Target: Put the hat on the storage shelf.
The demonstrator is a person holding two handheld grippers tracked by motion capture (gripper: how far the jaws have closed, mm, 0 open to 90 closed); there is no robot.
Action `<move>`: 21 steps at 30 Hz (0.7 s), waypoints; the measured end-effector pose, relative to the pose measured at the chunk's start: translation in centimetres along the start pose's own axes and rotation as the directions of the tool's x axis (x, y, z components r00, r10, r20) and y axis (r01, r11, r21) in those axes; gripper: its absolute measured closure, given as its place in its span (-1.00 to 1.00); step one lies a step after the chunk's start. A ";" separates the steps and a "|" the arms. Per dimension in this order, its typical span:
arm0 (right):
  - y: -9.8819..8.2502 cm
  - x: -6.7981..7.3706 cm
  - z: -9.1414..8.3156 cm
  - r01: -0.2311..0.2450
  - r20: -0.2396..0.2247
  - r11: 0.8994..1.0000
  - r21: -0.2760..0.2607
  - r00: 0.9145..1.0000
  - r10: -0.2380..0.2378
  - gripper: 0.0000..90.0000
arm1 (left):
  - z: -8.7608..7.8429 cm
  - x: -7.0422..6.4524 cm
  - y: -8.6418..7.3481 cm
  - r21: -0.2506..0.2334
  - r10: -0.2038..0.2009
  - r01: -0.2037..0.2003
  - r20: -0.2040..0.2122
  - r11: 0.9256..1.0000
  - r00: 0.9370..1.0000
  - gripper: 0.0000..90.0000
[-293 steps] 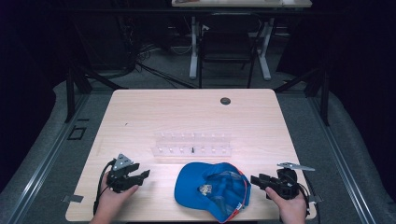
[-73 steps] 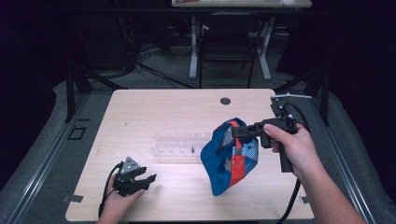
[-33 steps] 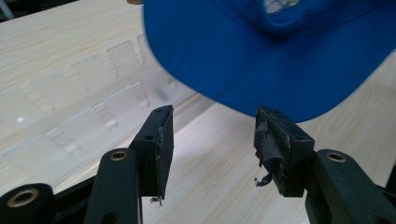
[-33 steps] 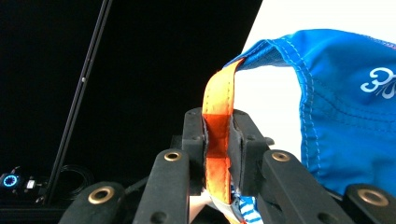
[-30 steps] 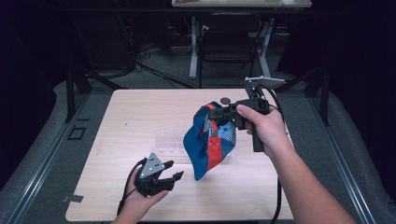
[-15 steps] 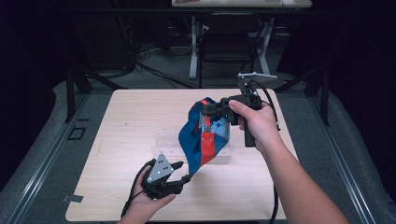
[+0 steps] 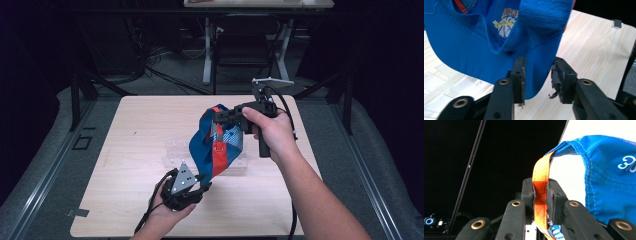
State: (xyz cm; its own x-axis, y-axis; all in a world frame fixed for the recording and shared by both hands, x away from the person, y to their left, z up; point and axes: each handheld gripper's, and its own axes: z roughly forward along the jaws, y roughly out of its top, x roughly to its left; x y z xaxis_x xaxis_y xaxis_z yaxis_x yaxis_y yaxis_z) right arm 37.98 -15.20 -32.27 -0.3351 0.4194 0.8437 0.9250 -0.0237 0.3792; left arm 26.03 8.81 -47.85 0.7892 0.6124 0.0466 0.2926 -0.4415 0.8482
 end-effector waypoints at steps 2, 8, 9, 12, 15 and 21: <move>0.0 0.0 0.0 0.001 0.000 1.000 -0.001 1.000 -0.001 0.73 | -0.1 0.2 0.0 0.000 -0.002 0.002 -0.005 1.000 1.000 0.50; 0.0 0.0 -0.2 -0.001 -0.002 1.000 -0.011 1.000 0.001 0.74 | -0.4 0.6 0.2 0.002 0.001 -0.001 -0.021 1.000 1.000 0.73; 0.0 0.0 -0.2 -0.002 -0.003 1.000 -0.011 1.000 0.002 0.73 | -0.4 0.7 0.2 0.006 0.005 -0.005 -0.028 1.000 1.000 0.76; 0.0 0.2 -0.1 -0.001 -0.003 1.000 -0.015 1.000 0.001 0.74 | -0.6 0.9 0.3 0.010 0.021 -0.020 -0.062 1.000 0.998 0.81; 0.1 0.4 0.0 0.008 0.000 1.000 -0.010 1.000 -0.008 0.74 | -0.7 1.4 0.2 0.014 0.021 -0.020 -0.074 1.000 0.997 0.87; 0.2 0.6 0.3 0.009 -0.001 1.000 -0.013 1.000 -0.009 0.74 | -0.8 2.3 0.2 0.015 0.016 -0.015 -0.082 1.000 0.996 0.96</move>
State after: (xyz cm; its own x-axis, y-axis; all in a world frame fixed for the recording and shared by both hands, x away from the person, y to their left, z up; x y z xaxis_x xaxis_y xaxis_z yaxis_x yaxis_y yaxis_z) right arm 37.97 -14.71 -31.77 -0.3439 0.4188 0.8404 0.9194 -0.0317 0.3920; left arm 27.52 10.67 -47.10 0.7468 0.6570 0.1034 0.2888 -0.4603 0.8395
